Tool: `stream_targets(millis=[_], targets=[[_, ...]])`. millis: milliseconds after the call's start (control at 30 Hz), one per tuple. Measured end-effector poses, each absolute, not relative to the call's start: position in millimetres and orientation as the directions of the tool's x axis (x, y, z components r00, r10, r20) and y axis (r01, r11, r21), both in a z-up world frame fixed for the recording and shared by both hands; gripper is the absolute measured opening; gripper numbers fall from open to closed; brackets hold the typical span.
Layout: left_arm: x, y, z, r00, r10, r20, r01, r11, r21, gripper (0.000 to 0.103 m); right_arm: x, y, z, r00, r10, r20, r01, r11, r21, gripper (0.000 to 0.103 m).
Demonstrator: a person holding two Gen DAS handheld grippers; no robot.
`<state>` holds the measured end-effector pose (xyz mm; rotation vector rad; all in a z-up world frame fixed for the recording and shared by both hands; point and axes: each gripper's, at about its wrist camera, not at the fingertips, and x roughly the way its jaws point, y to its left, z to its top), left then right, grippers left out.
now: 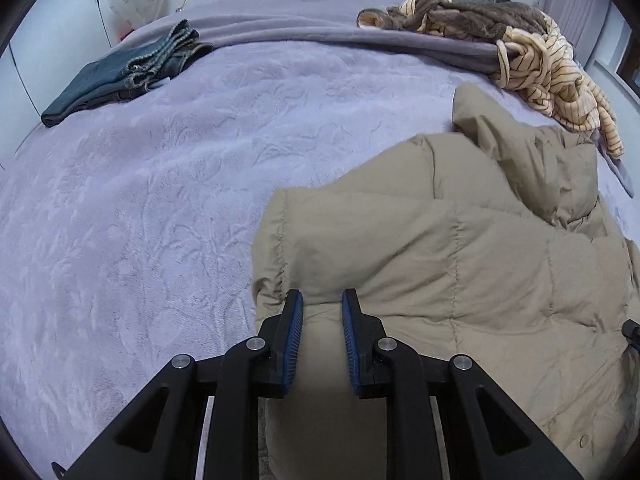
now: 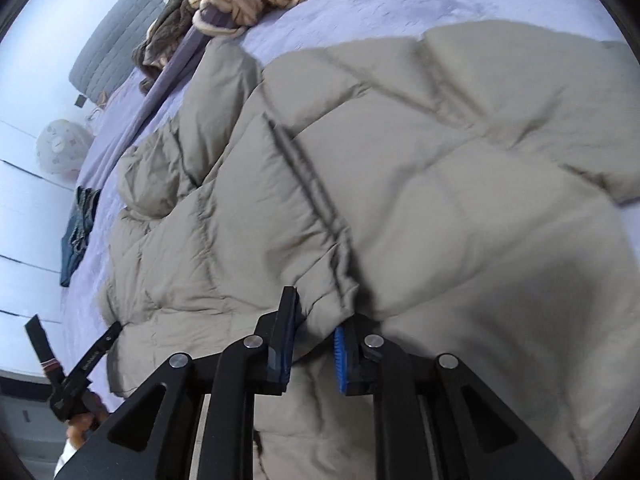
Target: Fold large clothes
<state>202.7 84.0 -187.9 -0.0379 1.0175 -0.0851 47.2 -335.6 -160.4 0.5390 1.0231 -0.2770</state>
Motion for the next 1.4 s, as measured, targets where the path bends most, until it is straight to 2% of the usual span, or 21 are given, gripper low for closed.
stream_targets(millis=[67, 100, 200, 300, 367, 400, 433, 500, 633, 733, 833, 1000, 1100, 1233, 1267, 1300, 1333, 1400], targets=[[202.9, 89.0, -171.4, 0.557, -0.113, -0.823, 0.061, 0.994, -0.095, 0.022, 41.0, -346.9, -139.4, 0.545, -0.052, -0.837, 0.481, 0.836, 0.262, 0.017], [206.2, 91.5, -166.5, 0.564, -0.127, -0.816, 0.062, 0.992, -0.111, 0.022, 42.0, -351.9, -130.9, 0.576, -0.044, -0.816, 0.467, 0.837, 0.284, 0.017], [223.1, 94.0, -169.3, 0.547, -0.138, -0.825, 0.048, 0.990, -0.133, 0.022, 75.6, -345.0, -125.6, 0.601, 0.078, -0.795, 0.336, 0.878, 0.340, 0.016], [227.0, 85.9, -189.1, 0.519, -0.117, -0.847, 0.040, 0.993, -0.113, 0.022, 117.7, -320.8, -144.6, 0.556, 0.143, -0.819, 0.215, 0.927, 0.308, 0.016], [221.0, 78.6, -205.2, 0.511, -0.072, -0.856, 0.033, 0.997, -0.064, 0.022, 132.5, -308.7, -171.4, 0.492, 0.094, -0.866, 0.221, 0.948, 0.228, 0.016], [218.8, 77.4, -210.9, 0.514, -0.069, -0.855, 0.031, 0.998, -0.061, 0.022, 133.9, -308.9, -184.6, 0.471, 0.078, -0.879, 0.230, 0.951, 0.207, 0.010], [217.4, 76.9, -214.5, 0.518, -0.070, -0.852, 0.030, 0.997, -0.064, 0.022, 133.2, -310.7, -194.2, 0.474, 0.084, -0.877, 0.228, 0.950, 0.215, 0.008], [218.2, 76.3, -216.4, 0.520, -0.068, -0.852, 0.032, 0.998, -0.060, 0.022, 128.4, -315.4, -197.1, 0.500, 0.101, -0.860, 0.210, 0.949, 0.233, 0.005], [220.6, 78.0, -209.1, 0.501, -0.060, -0.863, 0.031, 0.998, -0.051, 0.022, 118.2, -327.6, -183.6, 0.488, 0.093, -0.868, 0.237, 0.943, 0.234, 0.005], [214.7, 78.0, -195.7, 0.499, -0.033, -0.866, 0.028, 0.999, -0.022, 0.022, 98.8, -345.2, -173.6, 0.489, 0.102, -0.866, 0.298, 0.914, 0.276, 0.010], [200.5, 73.3, -181.3, 0.500, -0.040, -0.865, 0.052, 0.999, -0.016, 0.022, 77.2, -357.9, -172.9, 0.478, 0.171, -0.861, 0.334, 0.872, 0.358, 0.010], [170.9, 54.8, -161.0, 0.498, -0.049, -0.866, 0.093, 0.996, -0.003, 0.022, 40.5, -364.5, -170.1, 0.474, 0.217, -0.853, 0.364, 0.834, 0.414, 0.011], [154.5, 41.5, -155.8, 0.503, -0.031, -0.864, 0.090, 0.996, 0.017, 0.023, 20.0, -367.3, -168.3, 0.476, 0.238, -0.847, 0.380, 0.812, 0.442, 0.018], [135.0, 20.9, -157.3, 0.475, -0.071, -0.877, 0.112, 0.994, -0.020, 0.023, -3.4, -377.2, -168.0, 0.475, 0.254, -0.843, 0.396, 0.793, 0.462, 0.028], [130.5, 14.4, -158.0, 0.471, -0.078, -0.879, 0.121, 0.992, -0.023, 0.026, -9.8, -381.6, -167.0, 0.476, 0.252, -0.842, 0.400, 0.791, 0.463, 0.035], [126.6, 8.3, -158.4, 0.467, -0.081, -0.881, 0.129, 0.991, -0.023, 0.065, -14.1, -384.7, -166.3, 0.479, 0.250, -0.842, 0.404, 0.788, 0.464, 0.041], [122.4, 2.3, -158.4, 0.469, -0.076, -0.880, 0.125, 0.992, -0.019, 0.103, -18.6, -388.7, -165.4, 0.482, 0.249, -0.840, 0.407, 0.785, 0.466, 0.042], [112.7, -9.4, -153.9, 0.513, -0.056, -0.856, 0.115, 0.993, 0.005, 0.102, -24.8, -398.5, -163.4, 0.485, 0.248, -0.839, 0.414, 0.780, 0.470, 0.043]])
